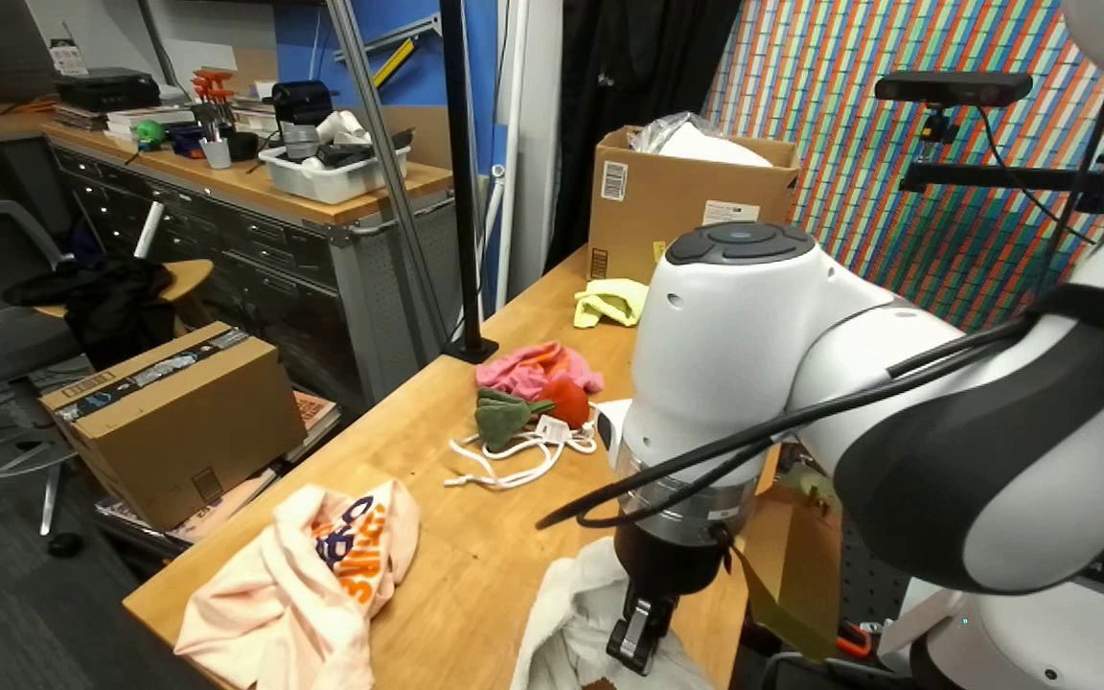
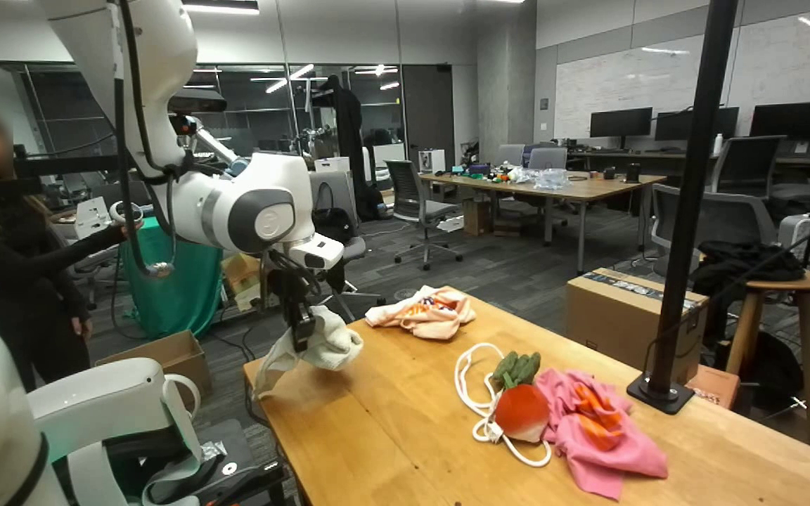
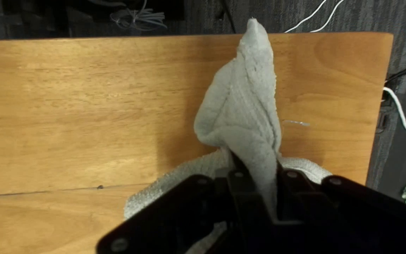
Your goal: Separate the things on the heap
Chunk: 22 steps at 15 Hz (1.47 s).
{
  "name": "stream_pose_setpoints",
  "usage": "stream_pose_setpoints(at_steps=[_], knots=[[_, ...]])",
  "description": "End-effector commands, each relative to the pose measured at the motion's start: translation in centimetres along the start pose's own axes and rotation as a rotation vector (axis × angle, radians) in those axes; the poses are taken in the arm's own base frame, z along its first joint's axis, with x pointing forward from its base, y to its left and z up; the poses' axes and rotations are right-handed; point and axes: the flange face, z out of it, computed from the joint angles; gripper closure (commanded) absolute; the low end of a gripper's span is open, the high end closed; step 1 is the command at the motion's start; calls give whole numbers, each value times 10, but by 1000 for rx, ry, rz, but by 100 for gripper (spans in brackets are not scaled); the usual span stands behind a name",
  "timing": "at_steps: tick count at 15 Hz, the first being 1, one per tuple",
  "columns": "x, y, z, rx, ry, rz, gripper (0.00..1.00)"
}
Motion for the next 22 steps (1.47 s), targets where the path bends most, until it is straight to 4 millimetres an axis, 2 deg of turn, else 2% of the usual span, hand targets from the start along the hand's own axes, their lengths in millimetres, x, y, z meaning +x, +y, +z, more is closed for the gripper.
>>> stream_pose_setpoints(at_steps=[1,4,8,18,19,20,21,22], knots=[[-6,-32,-4,87,-39,-147,95],[-11,-48,-10,159,-81,-281,95],[-7,-44,-11,161,-84,-362,95],[9,-33,-10,151,-4,-344,94],[12,-32,-10,149,14,-341,92],[13,-30,-11,145,25,-343,60],[15,-29,-12,143,33,-345,59],[17,-27,-12,138,43,-345,53]])
